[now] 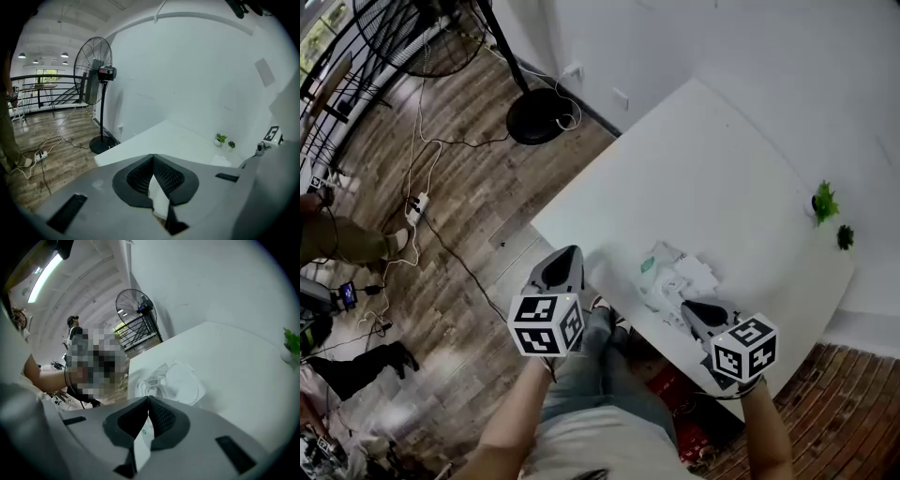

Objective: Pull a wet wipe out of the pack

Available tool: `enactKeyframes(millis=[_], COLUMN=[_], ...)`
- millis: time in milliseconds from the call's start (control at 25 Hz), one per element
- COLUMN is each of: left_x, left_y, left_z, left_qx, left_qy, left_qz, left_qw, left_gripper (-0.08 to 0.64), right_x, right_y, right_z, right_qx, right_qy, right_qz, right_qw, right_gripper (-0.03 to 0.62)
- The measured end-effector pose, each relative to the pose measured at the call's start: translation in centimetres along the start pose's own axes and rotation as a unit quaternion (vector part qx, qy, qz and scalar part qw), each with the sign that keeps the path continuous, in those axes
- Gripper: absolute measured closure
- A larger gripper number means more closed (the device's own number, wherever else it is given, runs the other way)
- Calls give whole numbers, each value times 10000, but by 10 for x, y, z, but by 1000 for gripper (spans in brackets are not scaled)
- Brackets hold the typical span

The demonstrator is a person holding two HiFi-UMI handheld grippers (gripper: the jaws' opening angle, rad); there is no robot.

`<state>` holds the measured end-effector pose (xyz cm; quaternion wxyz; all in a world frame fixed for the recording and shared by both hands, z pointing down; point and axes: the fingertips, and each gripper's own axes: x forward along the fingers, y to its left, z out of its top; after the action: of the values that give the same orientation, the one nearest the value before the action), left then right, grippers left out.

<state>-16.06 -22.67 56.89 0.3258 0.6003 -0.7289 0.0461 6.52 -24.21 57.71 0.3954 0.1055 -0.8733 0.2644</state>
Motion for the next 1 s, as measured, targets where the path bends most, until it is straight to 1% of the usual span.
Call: enactKeyframes(millis=[440,1000], left_x=[1,3], left_y=[-21,-42], left_z=[23,52], left_qx=[213,427], left_qy=[-125,-381], left_qz=[-289,-678], left_qw=[9993,9961], left_gripper=[560,560], right_x=[-20,-46], right_y=[3,10], right_z=[17,38], right_qx=[154,210], right_qy=[-444,-987], right_qz=[-247,-602], right_qw=[9986,9931], right_gripper=[588,588])
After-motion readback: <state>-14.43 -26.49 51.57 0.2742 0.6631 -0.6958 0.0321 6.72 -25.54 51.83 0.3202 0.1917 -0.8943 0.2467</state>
